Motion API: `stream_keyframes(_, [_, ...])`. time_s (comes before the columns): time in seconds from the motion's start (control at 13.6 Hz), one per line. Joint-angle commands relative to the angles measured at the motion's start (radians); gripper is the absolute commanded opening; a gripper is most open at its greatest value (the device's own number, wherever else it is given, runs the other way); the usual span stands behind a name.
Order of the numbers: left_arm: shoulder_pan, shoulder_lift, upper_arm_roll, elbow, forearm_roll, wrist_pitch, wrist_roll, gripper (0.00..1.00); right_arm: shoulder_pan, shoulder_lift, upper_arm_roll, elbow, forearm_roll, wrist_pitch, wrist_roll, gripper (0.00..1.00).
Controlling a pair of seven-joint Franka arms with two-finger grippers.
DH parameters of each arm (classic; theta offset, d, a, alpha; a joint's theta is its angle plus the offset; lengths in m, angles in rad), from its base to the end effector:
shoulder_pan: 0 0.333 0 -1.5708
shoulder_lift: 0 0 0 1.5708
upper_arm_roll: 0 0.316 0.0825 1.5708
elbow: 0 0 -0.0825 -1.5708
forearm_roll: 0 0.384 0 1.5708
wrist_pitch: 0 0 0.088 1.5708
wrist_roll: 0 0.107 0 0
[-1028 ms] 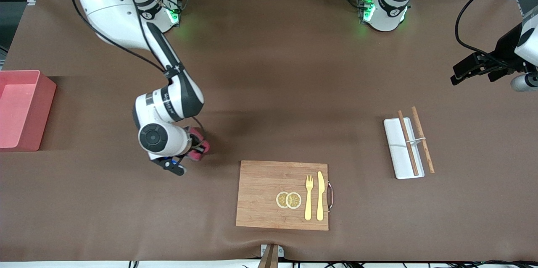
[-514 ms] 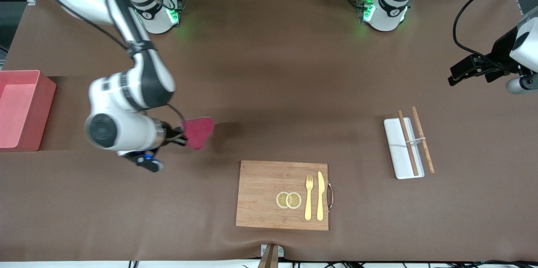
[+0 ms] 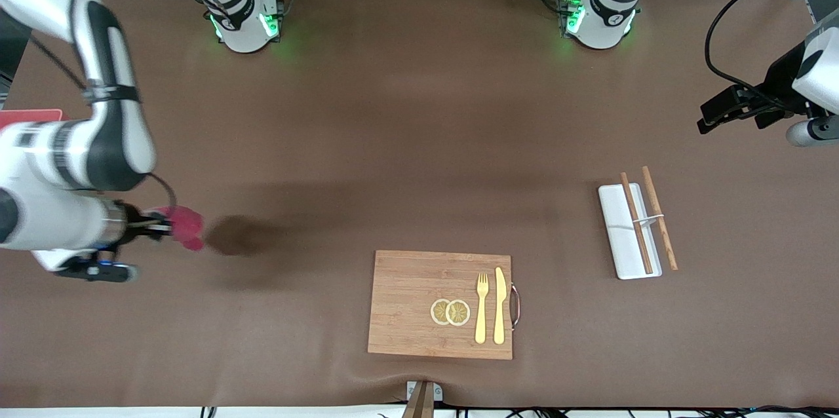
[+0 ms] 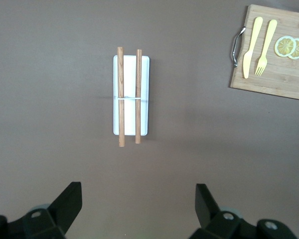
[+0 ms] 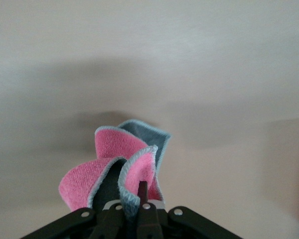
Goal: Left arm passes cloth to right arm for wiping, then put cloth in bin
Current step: 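Move the cloth with the right gripper over the pink bin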
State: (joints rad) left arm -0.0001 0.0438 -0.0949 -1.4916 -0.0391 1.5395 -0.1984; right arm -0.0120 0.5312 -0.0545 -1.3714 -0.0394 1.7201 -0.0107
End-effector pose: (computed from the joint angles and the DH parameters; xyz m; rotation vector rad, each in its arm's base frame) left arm 0.5626 -0.0566 0.6347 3.0942 0.1582 -0.0032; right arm 0.6869 -0.0425 0.3960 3.0685 -0.0635 -0.2835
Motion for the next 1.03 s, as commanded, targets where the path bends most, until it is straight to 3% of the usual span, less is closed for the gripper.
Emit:
stream_keyframes(0.0, [-0.001, -0.016, -0.016, -0.001, 0.018, -0.002, 0.008, 1.00, -0.158, -0.030, 0.018, 0.018, -0.011, -0.017, -0.280, 0.00])
stream_keyframes(0.29, [0.002, -0.022, -0.038, 0.001, 0.016, -0.002, -0.006, 1.00, -0.342, -0.024, 0.018, 0.084, -0.082, -0.010, -0.573, 0.00])
stream_keyframes(0.51, [0.003, -0.021, -0.039, -0.001, 0.015, -0.002, -0.007, 1.00, -0.446, 0.016, 0.021, 0.210, -0.138, 0.025, -0.751, 0.00])
stream_keyframes(0.95, [0.008, -0.019, -0.039, -0.006, 0.019, -0.002, -0.006, 1.00, -0.601, 0.151, 0.022, 0.196, -0.137, 0.255, -0.945, 0.00])
